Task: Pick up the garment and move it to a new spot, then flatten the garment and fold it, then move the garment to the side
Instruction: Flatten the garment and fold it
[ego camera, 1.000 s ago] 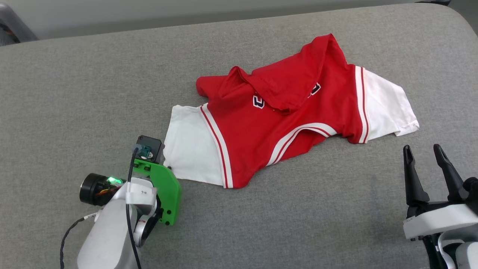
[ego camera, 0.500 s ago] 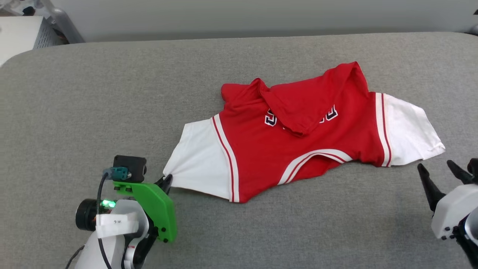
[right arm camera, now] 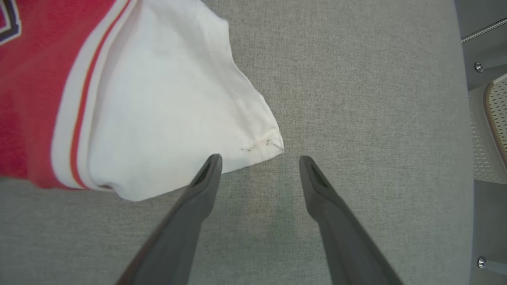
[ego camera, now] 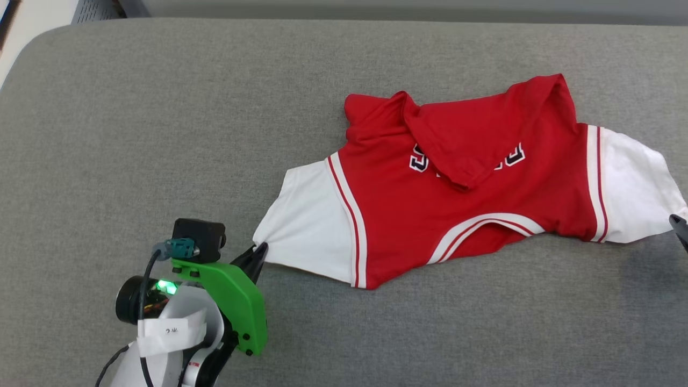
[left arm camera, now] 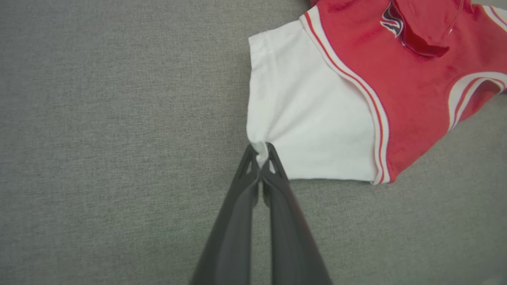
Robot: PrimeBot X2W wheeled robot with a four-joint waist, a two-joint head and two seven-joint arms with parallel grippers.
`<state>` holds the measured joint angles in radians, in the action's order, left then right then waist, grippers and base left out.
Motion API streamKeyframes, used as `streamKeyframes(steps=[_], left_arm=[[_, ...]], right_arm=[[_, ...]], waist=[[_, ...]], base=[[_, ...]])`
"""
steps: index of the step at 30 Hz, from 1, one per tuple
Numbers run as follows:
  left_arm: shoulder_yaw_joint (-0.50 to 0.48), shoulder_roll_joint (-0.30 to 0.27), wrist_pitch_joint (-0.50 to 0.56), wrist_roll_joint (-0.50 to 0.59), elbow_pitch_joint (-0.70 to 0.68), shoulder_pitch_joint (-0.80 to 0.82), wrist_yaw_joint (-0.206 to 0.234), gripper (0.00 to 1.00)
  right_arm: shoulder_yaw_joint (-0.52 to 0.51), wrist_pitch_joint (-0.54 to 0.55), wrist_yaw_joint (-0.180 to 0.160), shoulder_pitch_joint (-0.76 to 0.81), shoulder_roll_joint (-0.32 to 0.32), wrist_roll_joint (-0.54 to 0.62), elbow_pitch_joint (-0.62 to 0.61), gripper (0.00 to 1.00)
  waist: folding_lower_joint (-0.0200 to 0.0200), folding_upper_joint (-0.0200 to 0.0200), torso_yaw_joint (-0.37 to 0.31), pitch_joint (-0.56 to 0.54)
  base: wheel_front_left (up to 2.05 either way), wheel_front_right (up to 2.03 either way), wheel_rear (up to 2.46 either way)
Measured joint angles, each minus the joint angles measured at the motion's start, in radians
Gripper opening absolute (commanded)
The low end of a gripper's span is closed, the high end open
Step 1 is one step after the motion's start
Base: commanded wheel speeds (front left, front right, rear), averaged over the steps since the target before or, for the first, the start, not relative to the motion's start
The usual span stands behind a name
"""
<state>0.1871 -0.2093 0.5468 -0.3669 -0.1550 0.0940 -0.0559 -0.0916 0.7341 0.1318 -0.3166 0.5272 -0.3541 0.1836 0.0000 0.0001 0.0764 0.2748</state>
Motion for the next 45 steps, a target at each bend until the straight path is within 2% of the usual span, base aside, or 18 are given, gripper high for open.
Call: streamKeyframes(steps=[5, 11, 12, 13, 14, 15, 24, 28, 33, 36, 45], left_arm=[[0.010, -0.001, 0.000, 0.000, -0.020, 0.006, -0.001, 0.00], [0.032, 0.005, -0.005, 0.000, -0.019, 0.022, -0.003, 0.00], [0.039, 0.012, -0.014, -0.004, -0.009, 0.032, -0.008, 0.00], [0.039, 0.012, -0.015, -0.004, -0.005, 0.032, -0.008, 0.00], [0.039, 0.013, -0.019, -0.004, 0.002, 0.033, -0.009, 0.00], [0.038, 0.013, -0.022, -0.004, 0.009, 0.034, -0.009, 0.00], [0.026, 0.010, -0.056, -0.006, 0.042, 0.035, -0.005, 0.00], [0.012, -0.001, -0.082, -0.011, 0.047, 0.035, -0.005, 0.00], [-0.014, -0.017, -0.097, -0.023, 0.044, 0.036, -0.001, 0.00], [-0.039, -0.048, -0.098, -0.022, 0.040, 0.037, 0.005, 0.00], [-0.107, -0.107, -0.114, -0.033, -0.057, 0.124, 0.007, 0.00]], right_arm=[[0.011, 0.014, 0.000, -0.052, 0.021, 0.012, 0.094, 1.00], [0.042, 0.012, 0.000, -0.094, 0.052, 0.004, 0.146, 1.00], [0.061, 0.049, -0.001, -0.094, 0.070, -0.031, 0.175, 0.89], [0.066, 0.058, -0.002, -0.094, 0.074, -0.046, 0.175, 0.45], [0.071, 0.067, -0.002, -0.094, 0.077, -0.064, 0.175, 0.29], [0.075, 0.068, -0.002, -0.094, 0.077, -0.077, 0.175, 0.00], [0.098, -0.010, -0.001, -0.066, 0.069, -0.123, 0.167, 0.00], [0.095, -0.028, -0.001, -0.035, 0.054, -0.192, 0.149, 0.00], [0.084, -0.057, 0.000, -0.010, 0.092, -0.233, 0.067, 0.00], [0.044, -0.070, 0.000, -0.009, 0.098, -0.281, 0.008, 0.00], [-0.012, -0.063, 0.000, -0.039, 0.124, -0.332, -0.138, 0.00]], waist=[[0.0000, 0.0000, 0.026, 0.042], [0.0000, 0.0000, 0.054, 0.086], [0.0000, 0.0000, 0.070, 0.104], [0.0000, -0.0001, 0.073, 0.106], [0.0000, 0.0000, 0.076, 0.108], [0.0000, 0.0000, 0.077, 0.108], [0.0000, 0.0000, 0.064, 0.051], [0.0000, 0.0000, 0.051, 0.004], [0.0000, 0.0000, 0.034, -0.062], [0.0000, 0.0000, 0.023, -0.105], [0.0000, 0.0000, -0.018, -0.205]], base=[[0.00, 0.00, 0.00], [0.00, 0.00, 0.00], [0.00, 0.00, 0.00], [0.00, 0.00, 0.00], [0.00, 0.00, 0.00], [0.00, 0.00, 0.00], [0.00, 0.00, 0.00], [0.00, 0.00, 0.00], [0.00, 0.00, 0.00], [0.00, 0.00, 0.00], [0.00, 0.00, 0.00]])
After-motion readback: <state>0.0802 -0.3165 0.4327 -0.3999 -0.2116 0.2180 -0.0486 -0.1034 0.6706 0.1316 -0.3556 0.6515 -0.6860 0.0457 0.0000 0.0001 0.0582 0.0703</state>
